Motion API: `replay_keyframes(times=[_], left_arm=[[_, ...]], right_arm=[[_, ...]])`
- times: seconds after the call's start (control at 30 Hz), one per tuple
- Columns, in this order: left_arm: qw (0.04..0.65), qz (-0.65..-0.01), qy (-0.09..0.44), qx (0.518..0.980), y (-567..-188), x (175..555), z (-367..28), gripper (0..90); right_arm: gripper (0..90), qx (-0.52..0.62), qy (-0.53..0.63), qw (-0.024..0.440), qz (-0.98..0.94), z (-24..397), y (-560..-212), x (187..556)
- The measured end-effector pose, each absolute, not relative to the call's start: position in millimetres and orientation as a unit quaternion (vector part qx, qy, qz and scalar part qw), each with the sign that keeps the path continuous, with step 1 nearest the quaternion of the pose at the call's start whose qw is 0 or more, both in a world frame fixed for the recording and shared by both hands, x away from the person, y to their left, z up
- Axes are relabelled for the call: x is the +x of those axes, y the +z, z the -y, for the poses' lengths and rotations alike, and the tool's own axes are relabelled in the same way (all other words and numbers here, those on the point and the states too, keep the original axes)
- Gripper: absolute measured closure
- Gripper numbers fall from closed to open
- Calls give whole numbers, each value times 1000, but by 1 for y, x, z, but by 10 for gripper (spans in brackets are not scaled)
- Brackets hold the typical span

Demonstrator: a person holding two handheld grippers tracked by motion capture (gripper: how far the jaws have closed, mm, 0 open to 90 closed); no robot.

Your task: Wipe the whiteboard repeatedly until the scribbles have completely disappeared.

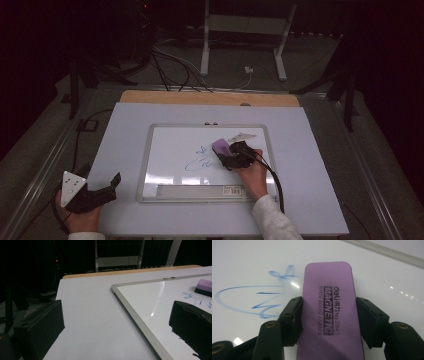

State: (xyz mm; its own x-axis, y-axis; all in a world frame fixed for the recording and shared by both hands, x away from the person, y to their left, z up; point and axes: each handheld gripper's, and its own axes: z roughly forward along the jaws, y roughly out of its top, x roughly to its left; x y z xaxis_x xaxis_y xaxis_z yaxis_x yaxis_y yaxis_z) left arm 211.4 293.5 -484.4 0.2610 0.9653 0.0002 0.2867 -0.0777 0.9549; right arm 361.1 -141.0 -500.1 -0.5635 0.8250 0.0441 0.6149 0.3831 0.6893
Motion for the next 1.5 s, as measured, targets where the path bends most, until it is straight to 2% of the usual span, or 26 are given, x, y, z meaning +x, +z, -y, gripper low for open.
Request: replay_keyframes(times=[0.33,0.6,0.8,1.07,1.17,1.37,1.5], left_arm=[[471,-490,360,639,-484,211,-294,7],[471,-490,360,639,-484,211,-294,7],[470,-488,360,641,-485,212,-293,7],[471,-490,360,640,-485,212,-294,7],[471,-489,361,639,-485,211,-294,7],[471,-490,360,639,-485,211,-294,7],[470,-490,360,639,-485,212,-293,7]], right_arm=[[417,387,349,131,-843,109,-500,351],[418,446,319,183,-816,131,-498,369],[417,442,329,164,-818,125,-499,366],[417,364,344,125,-856,93,-499,345],[418,359,340,129,-860,93,-498,344],[418,404,312,180,-841,112,-496,356],[418,416,315,177,-834,115,-497,357]])
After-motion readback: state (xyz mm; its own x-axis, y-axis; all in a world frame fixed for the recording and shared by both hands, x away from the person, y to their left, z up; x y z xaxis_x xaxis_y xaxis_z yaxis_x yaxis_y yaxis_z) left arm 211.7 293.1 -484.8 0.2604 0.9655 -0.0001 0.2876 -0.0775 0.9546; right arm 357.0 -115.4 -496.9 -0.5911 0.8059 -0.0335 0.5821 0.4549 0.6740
